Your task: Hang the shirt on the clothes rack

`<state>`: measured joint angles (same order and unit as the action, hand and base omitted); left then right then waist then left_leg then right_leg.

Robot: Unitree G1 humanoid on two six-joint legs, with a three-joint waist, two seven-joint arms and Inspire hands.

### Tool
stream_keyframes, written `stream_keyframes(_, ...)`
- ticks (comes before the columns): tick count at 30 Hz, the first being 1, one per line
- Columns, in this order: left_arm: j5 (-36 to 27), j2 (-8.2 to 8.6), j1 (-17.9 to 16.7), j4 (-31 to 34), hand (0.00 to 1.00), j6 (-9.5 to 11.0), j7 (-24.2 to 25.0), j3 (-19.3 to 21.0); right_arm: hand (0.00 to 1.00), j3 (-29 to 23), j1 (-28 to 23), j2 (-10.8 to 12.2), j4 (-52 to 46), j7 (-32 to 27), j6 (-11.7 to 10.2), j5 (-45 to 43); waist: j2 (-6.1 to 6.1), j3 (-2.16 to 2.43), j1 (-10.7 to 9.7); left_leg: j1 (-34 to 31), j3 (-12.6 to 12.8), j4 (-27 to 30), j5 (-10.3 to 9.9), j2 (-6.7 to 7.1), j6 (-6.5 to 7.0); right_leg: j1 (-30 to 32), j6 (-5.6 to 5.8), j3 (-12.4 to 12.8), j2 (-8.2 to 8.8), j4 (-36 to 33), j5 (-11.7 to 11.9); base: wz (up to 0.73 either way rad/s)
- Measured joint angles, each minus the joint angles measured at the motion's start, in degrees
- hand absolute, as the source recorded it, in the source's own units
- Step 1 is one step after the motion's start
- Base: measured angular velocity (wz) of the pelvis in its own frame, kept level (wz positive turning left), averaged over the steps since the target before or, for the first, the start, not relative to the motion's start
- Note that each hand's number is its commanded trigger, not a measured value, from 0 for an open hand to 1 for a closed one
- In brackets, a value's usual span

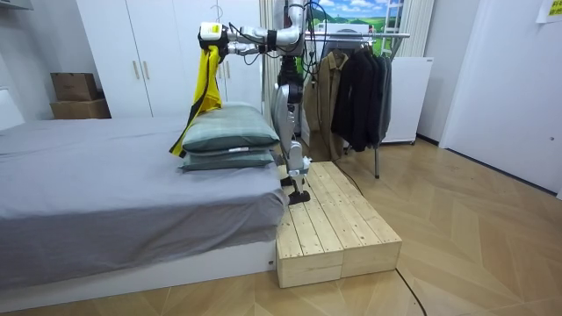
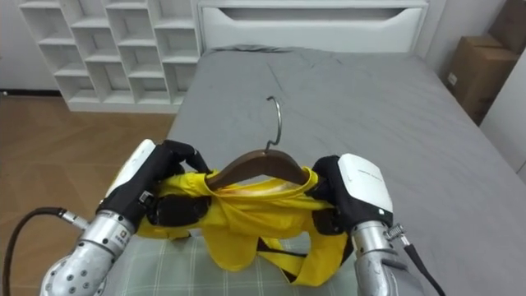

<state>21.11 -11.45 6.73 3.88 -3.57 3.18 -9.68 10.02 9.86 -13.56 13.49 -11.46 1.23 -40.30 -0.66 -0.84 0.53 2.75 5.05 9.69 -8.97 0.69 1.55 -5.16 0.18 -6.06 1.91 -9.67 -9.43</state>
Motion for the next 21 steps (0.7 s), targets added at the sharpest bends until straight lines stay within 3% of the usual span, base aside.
stream_keyframes(12, -3.4, -0.53, -0.1, 0.0, 1.0, 0.0, 0.0, 0.1, 1.0, 1.8, 0.0, -1.8, -0.1, -0.3, -3.3, -1.0, -0.01, 0.0, -0.1, 0.1, 0.8, -0.1, 0.0, -0.04, 0.0, 0.2, 0.0, 1.0, -0.05, 0.0, 0.0, -0.03)
stream_keyframes(21, -3.7, -0.48, -0.3, -0.7, 1.0, 0.0, 0.0, 0.0, 1.0, 2.4, 0.0, -1.9, 0.0, 0.6, -3.7, -1.3, -0.01, 0.0, -0.1, 0.3, 0.8, -0.1, 0.0, -0.03, 0.0, 0.0, 0.0, 1.0, -0.04, 0.0, 0.0, 0.0)
